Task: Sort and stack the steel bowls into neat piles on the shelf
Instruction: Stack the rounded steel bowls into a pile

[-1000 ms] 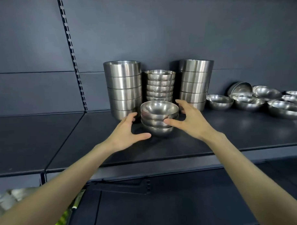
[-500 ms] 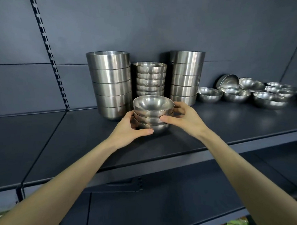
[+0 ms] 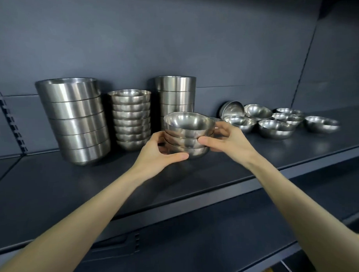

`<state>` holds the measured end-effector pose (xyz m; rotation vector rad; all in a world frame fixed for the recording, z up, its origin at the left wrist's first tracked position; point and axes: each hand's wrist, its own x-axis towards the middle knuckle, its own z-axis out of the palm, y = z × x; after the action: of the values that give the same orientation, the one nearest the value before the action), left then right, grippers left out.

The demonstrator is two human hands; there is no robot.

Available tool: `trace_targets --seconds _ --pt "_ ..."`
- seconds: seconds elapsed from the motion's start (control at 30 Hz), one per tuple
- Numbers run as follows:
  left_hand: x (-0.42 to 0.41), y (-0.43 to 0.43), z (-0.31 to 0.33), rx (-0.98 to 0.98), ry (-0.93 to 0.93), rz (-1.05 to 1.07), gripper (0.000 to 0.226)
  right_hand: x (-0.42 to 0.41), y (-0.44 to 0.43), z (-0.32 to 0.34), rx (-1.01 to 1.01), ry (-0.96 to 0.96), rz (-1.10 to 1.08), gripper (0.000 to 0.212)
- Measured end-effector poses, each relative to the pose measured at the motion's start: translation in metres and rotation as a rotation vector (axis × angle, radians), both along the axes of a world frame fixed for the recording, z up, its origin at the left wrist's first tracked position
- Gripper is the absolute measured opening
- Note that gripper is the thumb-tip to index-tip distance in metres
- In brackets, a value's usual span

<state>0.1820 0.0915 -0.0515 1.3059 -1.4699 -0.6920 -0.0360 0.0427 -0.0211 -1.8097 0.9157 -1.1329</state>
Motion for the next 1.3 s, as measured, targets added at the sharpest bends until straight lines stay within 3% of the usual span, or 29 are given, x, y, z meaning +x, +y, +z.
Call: trace_targets --seconds 0.1,0.23,0.33,0.43,0.73,0.9,1.17,1.3 --pt "-0.042 -0.022 0.000 -0.011 0.040 0.028 0.075 -0.040 -0.023 0.003 -0.006 0.000 0.022 0.067" --pt "-0.094 -0.051 -0.001 -0.005 0.090 0.066 0.071 -0.086 -0.063 0.009 0.003 0.009 0.074 0.056" --pt "-0.122 -0.074 0.000 -0.017 0.123 0.104 0.069 -0.109 -0.097 0.012 0.006 0.002 0.092 0.063" --pt "-0.136 -0.096 0.003 -0.023 0.144 0.144 0.066 -0.119 -0.129 0.015 0.004 0.001 0.109 0.049" --pt "-0.139 -0.168 0.008 -0.105 0.078 0.280 0.058 -0.111 -0.215 0.019 -0.037 0.016 0.156 0.049" --pt "-0.130 -0.193 -0.002 -0.112 0.054 0.357 0.078 -0.097 -0.245 0.015 -0.038 0.003 0.212 0.049" --pt "-0.129 -0.210 -0.011 -0.061 0.038 0.386 0.081 -0.086 -0.276 0.005 -0.027 0.015 0.302 0.044" --pt "-0.129 -0.212 -0.015 -0.041 0.047 0.395 0.080 -0.084 -0.282 0.001 -0.027 0.030 0.335 0.055"
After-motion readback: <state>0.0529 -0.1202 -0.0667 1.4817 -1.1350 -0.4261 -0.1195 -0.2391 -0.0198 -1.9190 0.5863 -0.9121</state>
